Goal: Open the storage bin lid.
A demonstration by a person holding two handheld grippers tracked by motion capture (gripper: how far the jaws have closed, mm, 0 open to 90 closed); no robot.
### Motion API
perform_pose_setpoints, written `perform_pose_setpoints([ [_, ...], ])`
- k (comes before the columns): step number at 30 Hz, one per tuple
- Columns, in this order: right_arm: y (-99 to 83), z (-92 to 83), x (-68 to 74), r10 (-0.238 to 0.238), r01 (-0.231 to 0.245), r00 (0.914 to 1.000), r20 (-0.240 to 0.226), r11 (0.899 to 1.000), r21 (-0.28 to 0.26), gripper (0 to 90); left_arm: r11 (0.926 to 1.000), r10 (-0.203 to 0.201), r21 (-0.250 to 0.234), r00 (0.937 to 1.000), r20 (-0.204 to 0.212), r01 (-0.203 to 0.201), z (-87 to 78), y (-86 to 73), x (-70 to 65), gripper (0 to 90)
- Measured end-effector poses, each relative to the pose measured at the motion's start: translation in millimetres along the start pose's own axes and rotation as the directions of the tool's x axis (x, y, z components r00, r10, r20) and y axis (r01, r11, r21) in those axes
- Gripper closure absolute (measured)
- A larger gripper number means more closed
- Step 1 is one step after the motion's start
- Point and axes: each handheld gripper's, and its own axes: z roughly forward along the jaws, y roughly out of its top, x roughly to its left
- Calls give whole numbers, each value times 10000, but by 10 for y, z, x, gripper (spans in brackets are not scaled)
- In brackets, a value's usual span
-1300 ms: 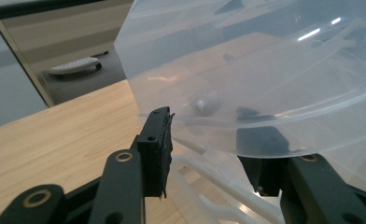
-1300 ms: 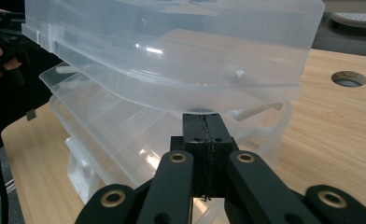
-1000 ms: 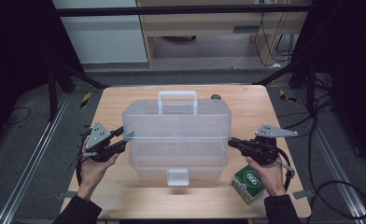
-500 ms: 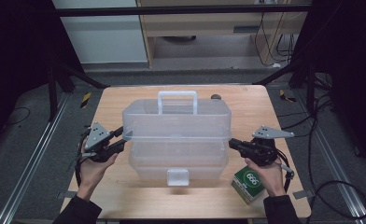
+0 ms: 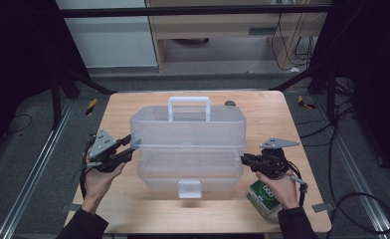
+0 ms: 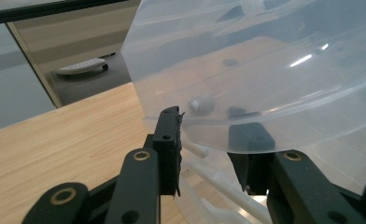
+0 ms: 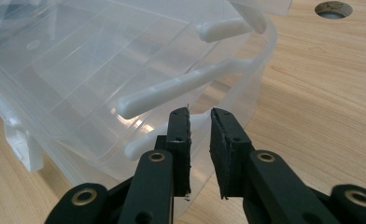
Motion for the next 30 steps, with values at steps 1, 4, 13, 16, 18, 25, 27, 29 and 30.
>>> perform_pose_setpoints([
  [1, 1, 5, 3, -7, 7, 10000, -56, 10000, 16, 774, 10000, 6, 5, 10000, 3, -6, -1, 2, 1, 646],
  [4, 2, 36, 29, -97, 98, 9999, -87, 9999, 129, 772, 10000, -25, 18, 10000, -17, 25, -2, 11, 3, 646],
  [13, -2, 82, 41, 158, -158, 9999, -7, 9992, 379, 749, 9999, -125, -42, 9999, -77, 124, 6, 69, 49, 646],
  [16, 5, 91, 55, 155, -160, 9998, 124, 9989, 440, 749, 9998, -191, -93, 9997, -169, 190, 7, 113, 74, 645],
  [18, 14, 92, 68, 130, -141, 9997, 209, 9986, 514, 750, 9995, -261, -159, 9992, -295, 257, 13, 155, 82, 643],
  [25, 10, 93, 56, 186, -194, 9997, 178, 9987, 474, 750, 9993, -316, -208, 9986, -419, 307, 52, 268, 162, 644],
  [27, 11, 93, 58, 228, -236, 9996, 181, 9985, 487, 751, 9990, -403, -230, 9984, -395, 394, 64, 281, 188, 644],
  [29, 12, 94, 61, 240, -250, 9995, 207, 9985, 494, 751, 9989, -433, -218, 9981, -436, 424, 72, 296, 205, 645],
  [30, 12, 94, 62, 265, -275, 9994, 208, 9984, 496, 751, 9987, -472, -223, 9979, -453, 462, 79, 309, 216, 647],
])
